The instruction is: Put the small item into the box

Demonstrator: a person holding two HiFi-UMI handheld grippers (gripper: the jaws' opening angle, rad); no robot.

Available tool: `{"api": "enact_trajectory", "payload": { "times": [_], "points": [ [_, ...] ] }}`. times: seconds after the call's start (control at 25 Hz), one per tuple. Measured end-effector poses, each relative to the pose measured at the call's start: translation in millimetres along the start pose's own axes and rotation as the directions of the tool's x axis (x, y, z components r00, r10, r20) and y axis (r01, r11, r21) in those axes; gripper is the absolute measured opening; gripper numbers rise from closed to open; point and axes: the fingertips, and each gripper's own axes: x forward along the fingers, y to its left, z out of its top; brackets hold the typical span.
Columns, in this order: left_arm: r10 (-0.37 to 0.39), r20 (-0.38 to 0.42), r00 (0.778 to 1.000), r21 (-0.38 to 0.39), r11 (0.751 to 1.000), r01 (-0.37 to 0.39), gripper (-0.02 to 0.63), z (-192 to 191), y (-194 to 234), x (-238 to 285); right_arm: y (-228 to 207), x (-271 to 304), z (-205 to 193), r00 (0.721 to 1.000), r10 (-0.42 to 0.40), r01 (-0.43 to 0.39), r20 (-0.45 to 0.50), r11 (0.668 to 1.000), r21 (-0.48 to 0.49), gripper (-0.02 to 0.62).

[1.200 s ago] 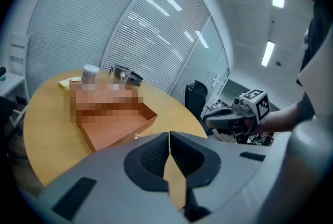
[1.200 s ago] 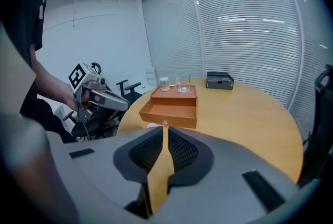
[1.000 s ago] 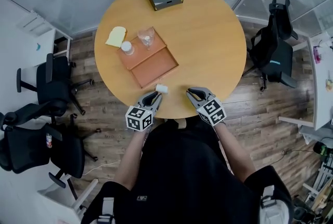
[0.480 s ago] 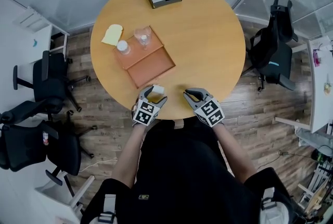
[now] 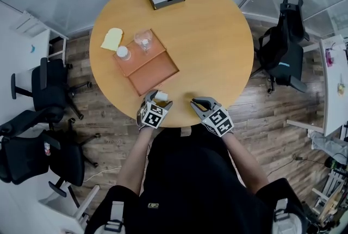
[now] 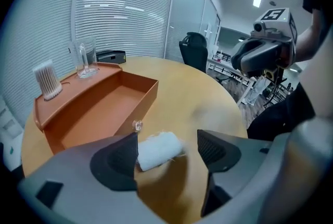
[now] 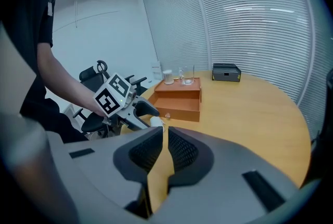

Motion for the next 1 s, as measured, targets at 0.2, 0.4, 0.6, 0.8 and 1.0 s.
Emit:
{"api": "enact_trajectory", "payload": {
  "times": [0.2,0.4,0.6,0.8,1.0],
  "points": [
    [0.027,-0.012,1.000,-0.051,0.998,-0.027,0.345,5.3,6.7,6.2,-4.2,-2.2,-0.1,1.000,0.009,-0.009,0.006,1.000,0.026,0.028],
    [0.045,-0.040,0.998,-0.043,0.998,-0.047,0.345,2.5,10.1,14.6,-3.7,-1.6,-2.9,1.000,0.015,-0.015,-0.002,1.000,0.024,0.028],
    [0.034,-0.081,0.996,-0.079,0.996,-0.041,0.321,-16.4,9.6,22.5,-2.2,-1.5,-5.2,1.000,0.020,-0.020,-0.014,1.000,0.016,0.028],
    [0.053,-0.068,0.996,-0.103,0.993,-0.060,0.279,-17.0,10.7,23.8,-7.5,-3.7,-9.1,0.999,0.014,-0.014,-0.029,1.000,0.009,0.028],
    [0.021,-0.071,0.997,-0.079,0.997,-0.027,0.190,-16.7,5.6,24.1,-9.8,-5.6,-10.5,0.999,0.011,-0.011,-0.035,1.000,0.009,0.028]
  ]
}}
